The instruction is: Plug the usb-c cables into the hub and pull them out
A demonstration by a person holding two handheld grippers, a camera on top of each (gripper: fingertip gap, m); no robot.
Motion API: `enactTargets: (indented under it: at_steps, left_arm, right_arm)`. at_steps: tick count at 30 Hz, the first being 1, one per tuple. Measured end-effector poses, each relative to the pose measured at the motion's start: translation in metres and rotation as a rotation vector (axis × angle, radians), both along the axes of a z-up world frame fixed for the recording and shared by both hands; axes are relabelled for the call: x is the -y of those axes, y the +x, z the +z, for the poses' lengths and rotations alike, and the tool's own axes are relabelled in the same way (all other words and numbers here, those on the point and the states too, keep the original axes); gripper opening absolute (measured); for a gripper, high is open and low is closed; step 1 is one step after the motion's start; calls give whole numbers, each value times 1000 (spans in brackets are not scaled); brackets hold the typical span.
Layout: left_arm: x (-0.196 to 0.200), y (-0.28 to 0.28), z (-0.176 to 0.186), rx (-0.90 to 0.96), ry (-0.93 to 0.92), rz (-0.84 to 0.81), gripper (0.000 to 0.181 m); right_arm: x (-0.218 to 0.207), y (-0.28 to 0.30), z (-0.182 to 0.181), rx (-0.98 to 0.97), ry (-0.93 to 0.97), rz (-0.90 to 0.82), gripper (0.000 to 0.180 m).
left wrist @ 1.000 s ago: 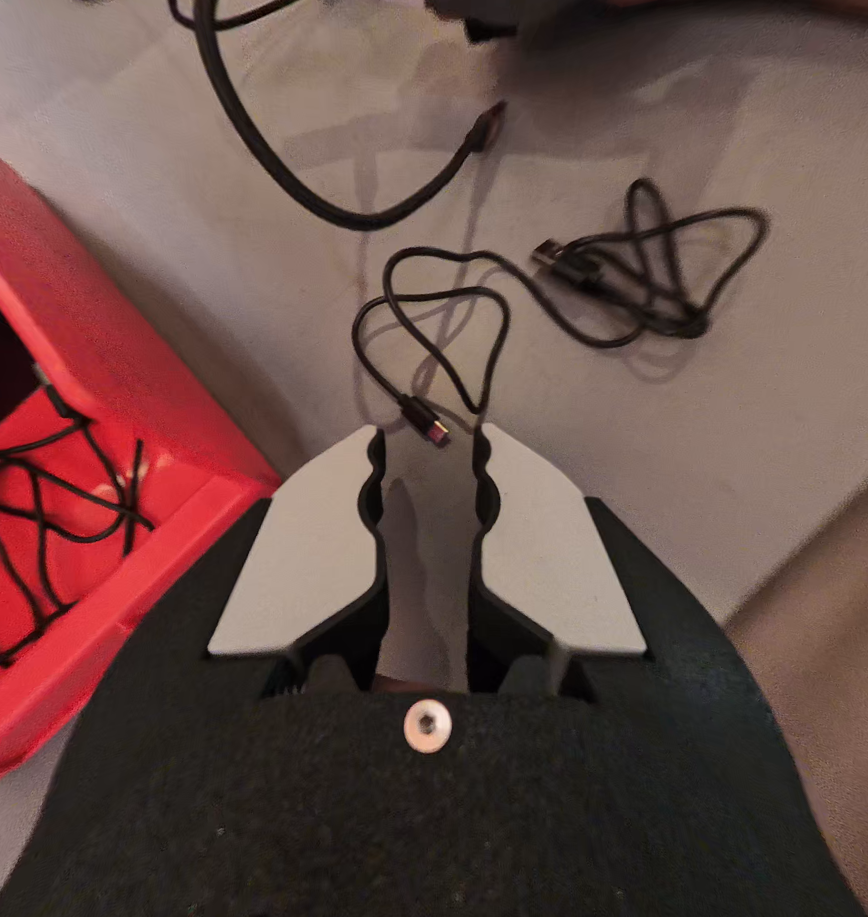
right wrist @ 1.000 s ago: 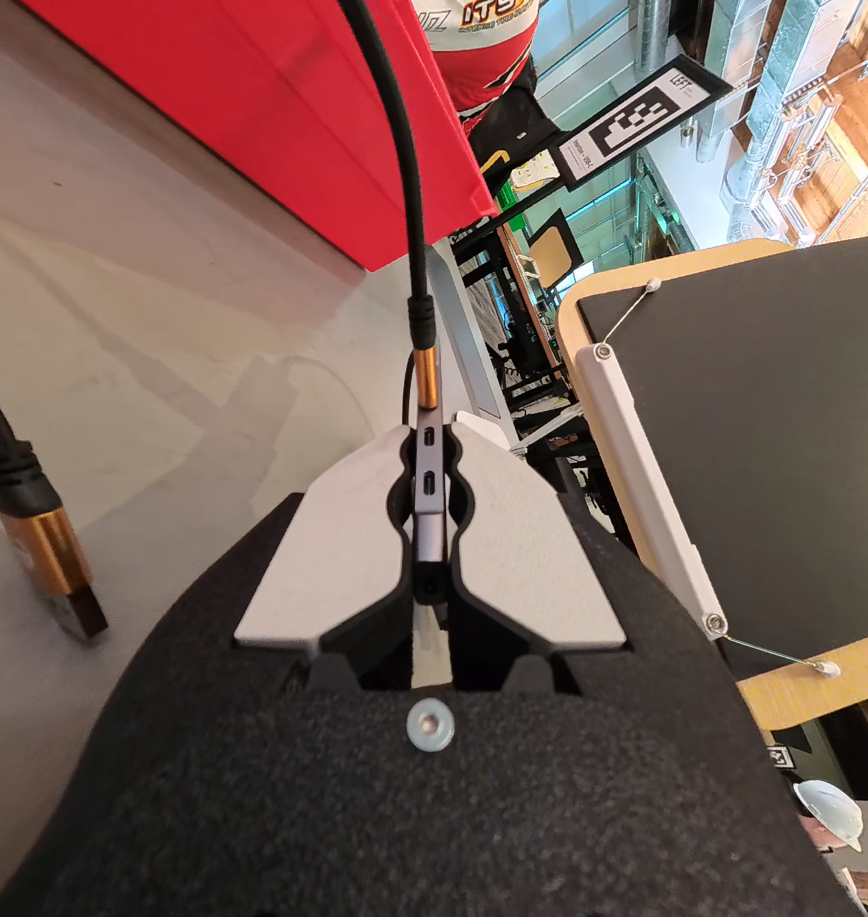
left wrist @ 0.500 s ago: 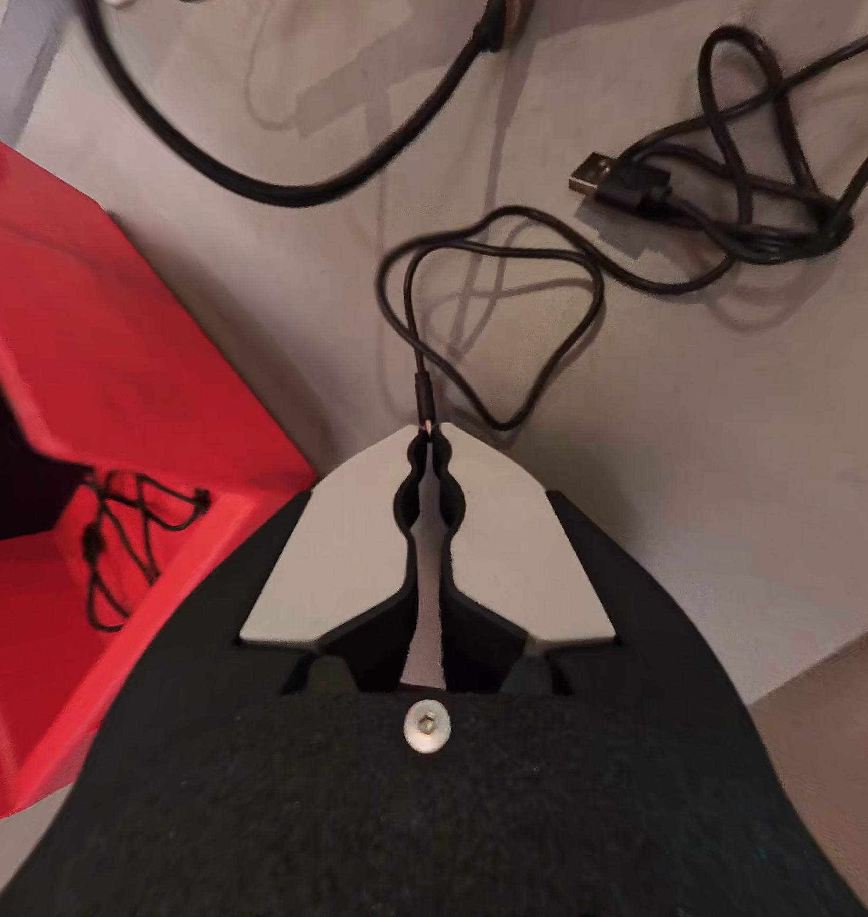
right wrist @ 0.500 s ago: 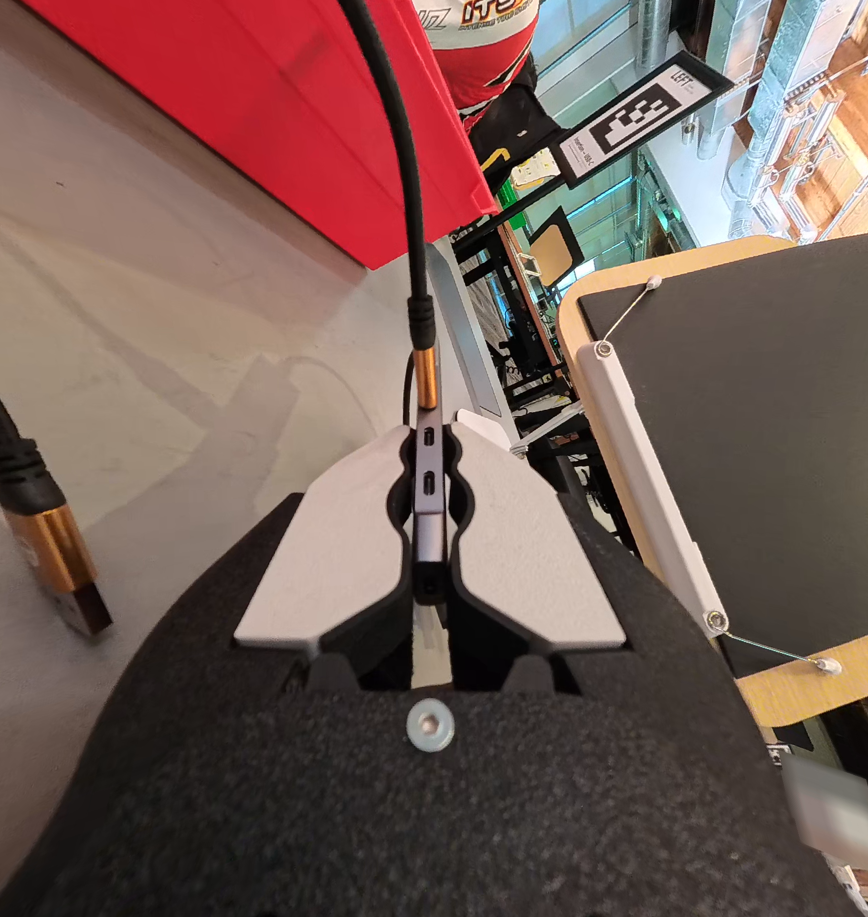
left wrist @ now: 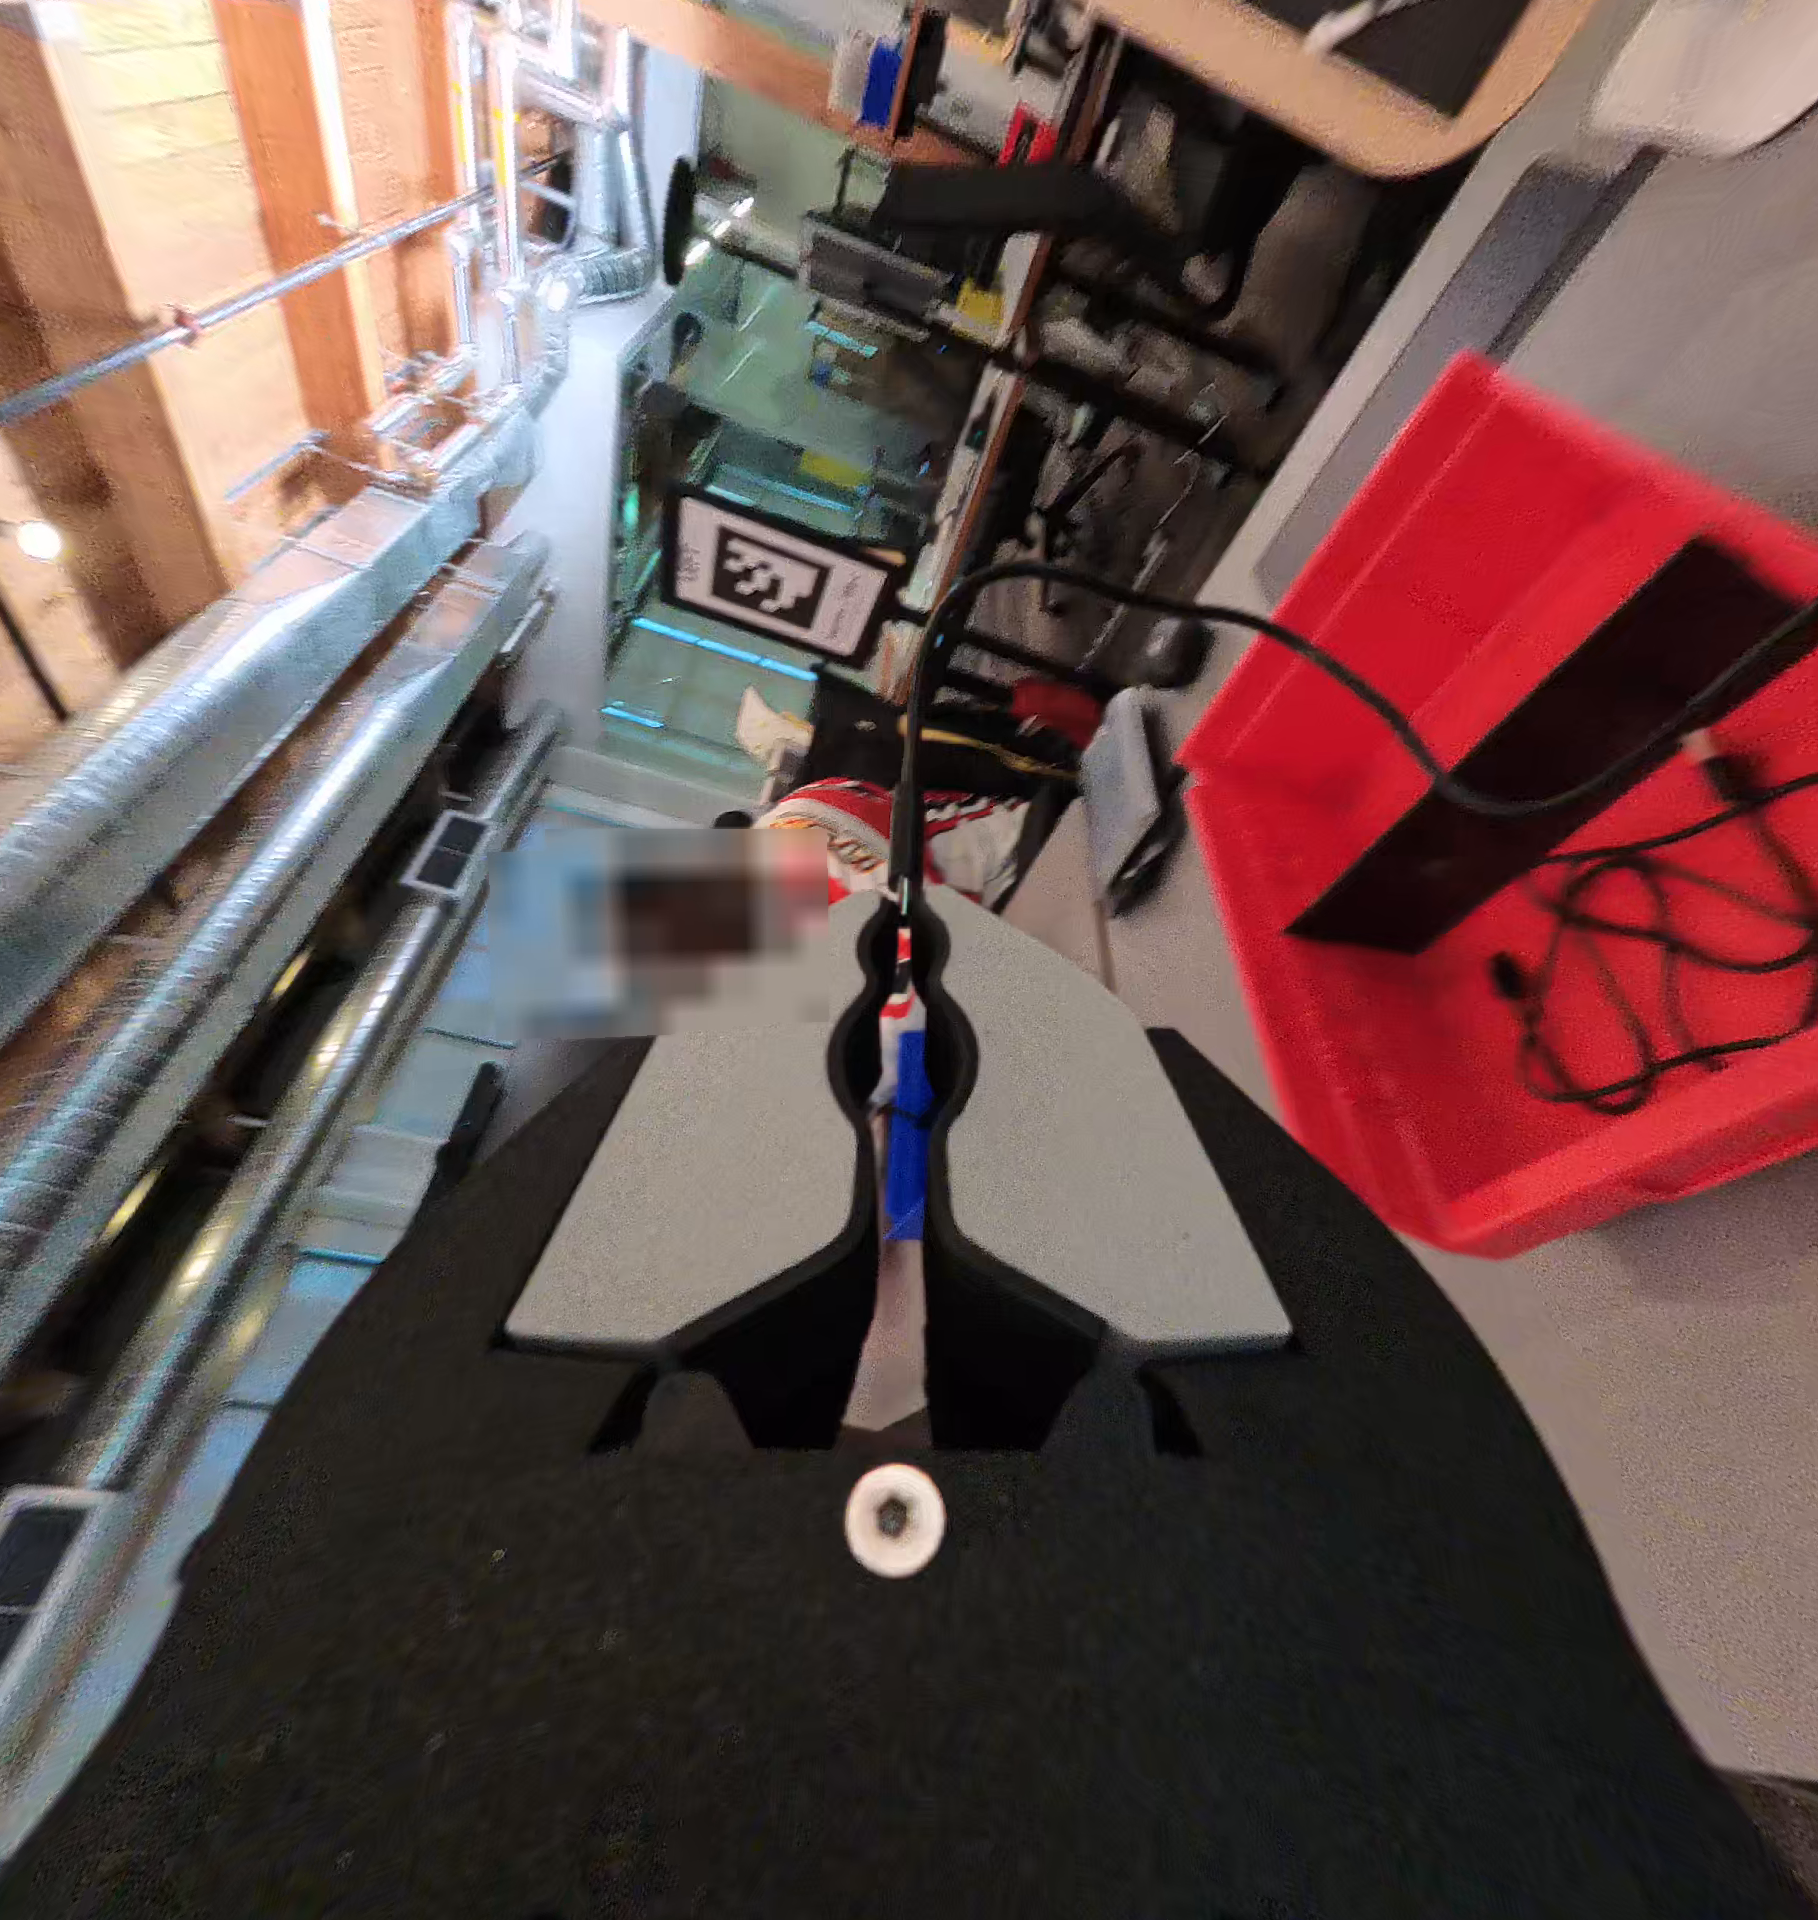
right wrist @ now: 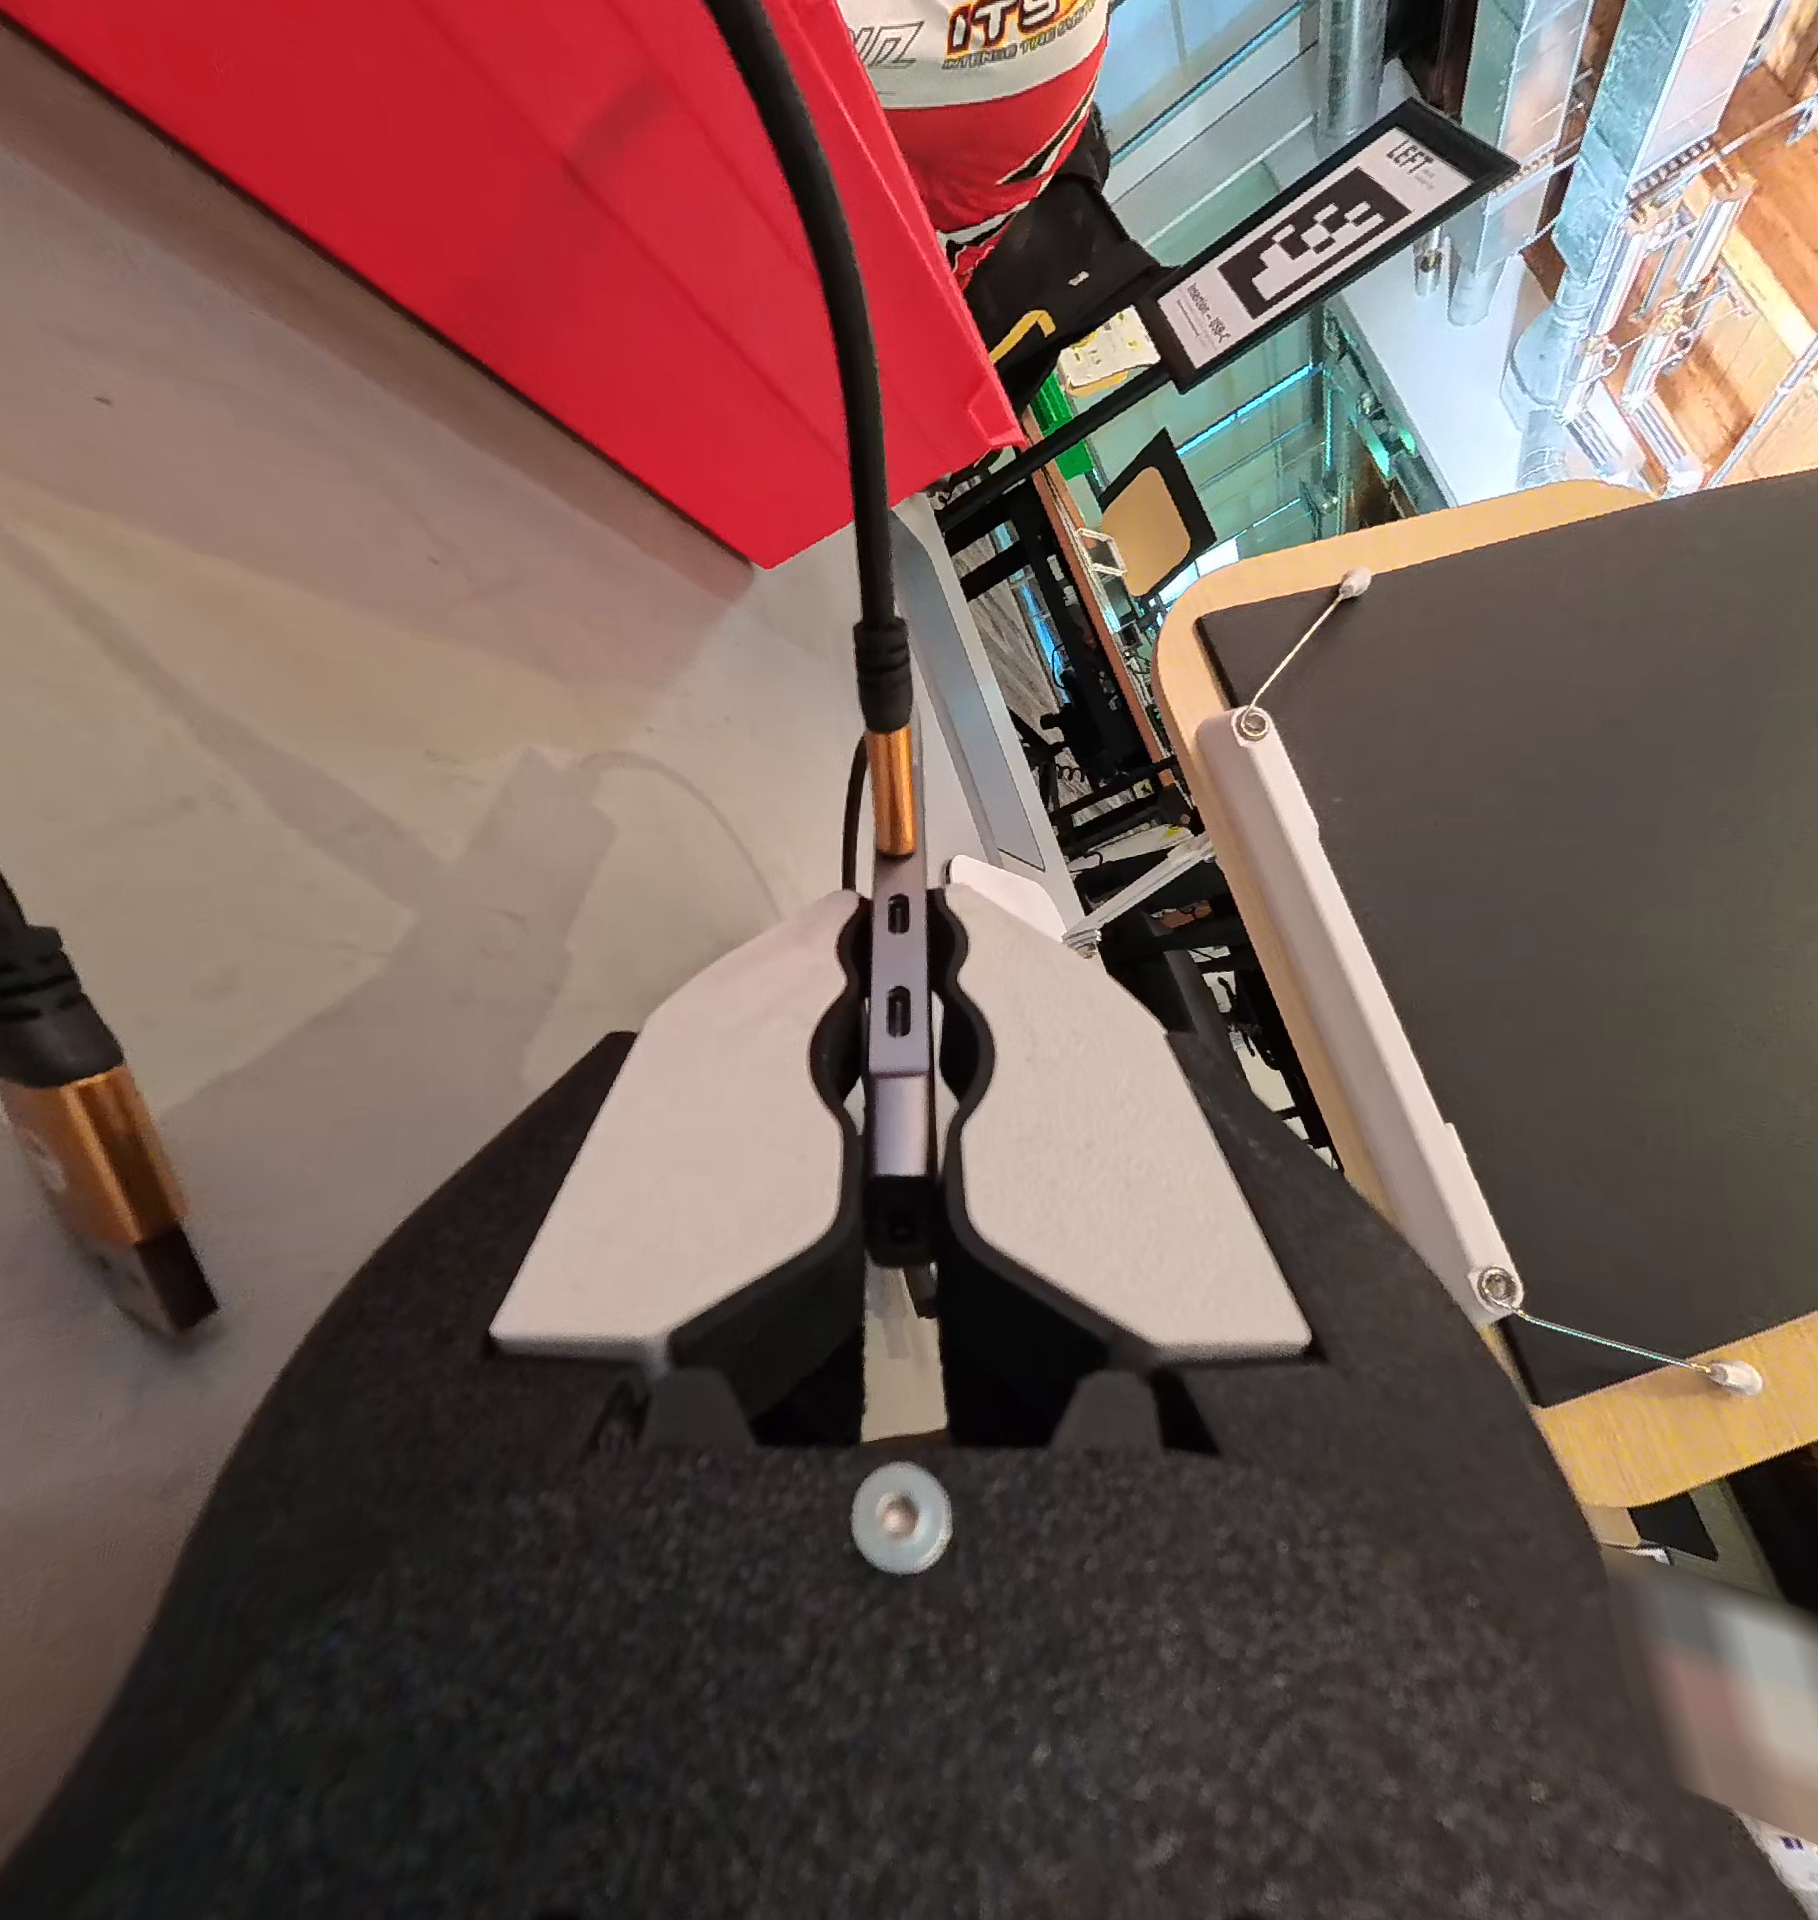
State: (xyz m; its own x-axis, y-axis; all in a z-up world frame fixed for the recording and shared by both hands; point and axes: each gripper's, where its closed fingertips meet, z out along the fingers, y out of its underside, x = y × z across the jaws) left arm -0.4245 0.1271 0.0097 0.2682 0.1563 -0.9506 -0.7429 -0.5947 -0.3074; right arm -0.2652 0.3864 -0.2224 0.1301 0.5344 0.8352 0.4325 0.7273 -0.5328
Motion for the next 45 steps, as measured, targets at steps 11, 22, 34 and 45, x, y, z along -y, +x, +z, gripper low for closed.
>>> enactTargets:
  at_steps: [11, 22, 34, 45]
  left_arm:
    - [-15, 134, -145, -39, -841, -656, 1]
    - [-82, 178, -241, 177, -958, -768, 3]
    - [-69, 191, -218, 1108, -361, -474, 19]
    - [11, 226, -209, 965, -433, -784, 24]
  right_arm:
    - [1, -1, -1, 8, 3, 2, 9]
    - [0, -1, -1, 6, -3, 2, 9]
    - [1, -1, -3, 13, -4, 7, 9]
    - [2, -1, -3, 17, -6, 9, 9]
